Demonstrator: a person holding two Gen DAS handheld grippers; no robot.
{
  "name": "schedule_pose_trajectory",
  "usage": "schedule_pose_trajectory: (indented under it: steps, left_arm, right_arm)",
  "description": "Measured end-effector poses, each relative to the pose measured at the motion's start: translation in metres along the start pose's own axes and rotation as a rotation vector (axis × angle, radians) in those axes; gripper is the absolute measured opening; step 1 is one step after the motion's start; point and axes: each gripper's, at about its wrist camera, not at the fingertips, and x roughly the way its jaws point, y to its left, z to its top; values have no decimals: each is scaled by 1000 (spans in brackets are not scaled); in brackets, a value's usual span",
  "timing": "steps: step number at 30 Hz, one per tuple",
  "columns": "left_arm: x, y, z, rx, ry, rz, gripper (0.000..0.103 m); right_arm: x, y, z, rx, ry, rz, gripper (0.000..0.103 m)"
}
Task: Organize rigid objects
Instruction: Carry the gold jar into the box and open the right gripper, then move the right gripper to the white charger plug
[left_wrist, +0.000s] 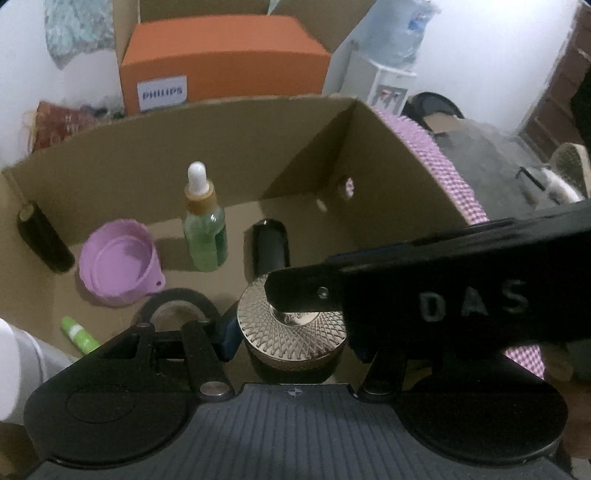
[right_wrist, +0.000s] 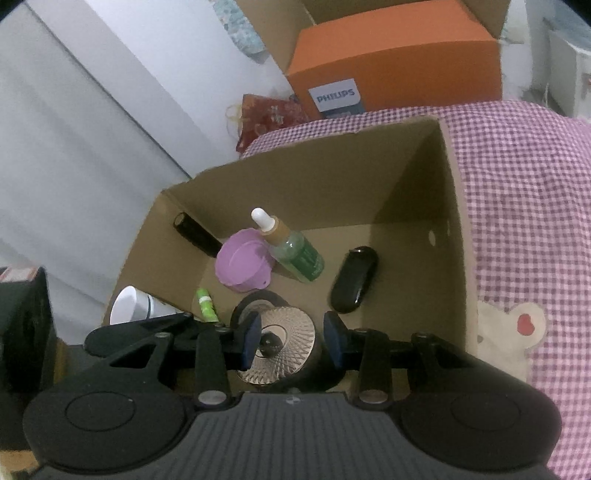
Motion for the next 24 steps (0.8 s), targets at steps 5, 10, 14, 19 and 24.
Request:
schedule_pose_trajectory:
  steps: [5, 10, 14, 19, 24]
  left_arm:
    - [2, 5, 0, -28, 1, -10, 60]
    - [-1, 5, 0, -24, -7, 4, 61]
    - [-15, 3, -3, -21, -40, 4, 70]
    - [-47, -2, -17, 4, -118, -4, 73]
    - [-84, -3, -39, 3, -195, -36, 77]
  right_arm:
    - [-1, 0, 1, -15, -10, -5, 41]
    - [-11, 2, -2, -10, -42, 2, 41]
    - [-34, 2, -8, 22, -111, 55, 41]
    - [-79, 4, -34, 56, -231, 102, 41]
    - [-115, 5, -70, 91, -324, 140, 41]
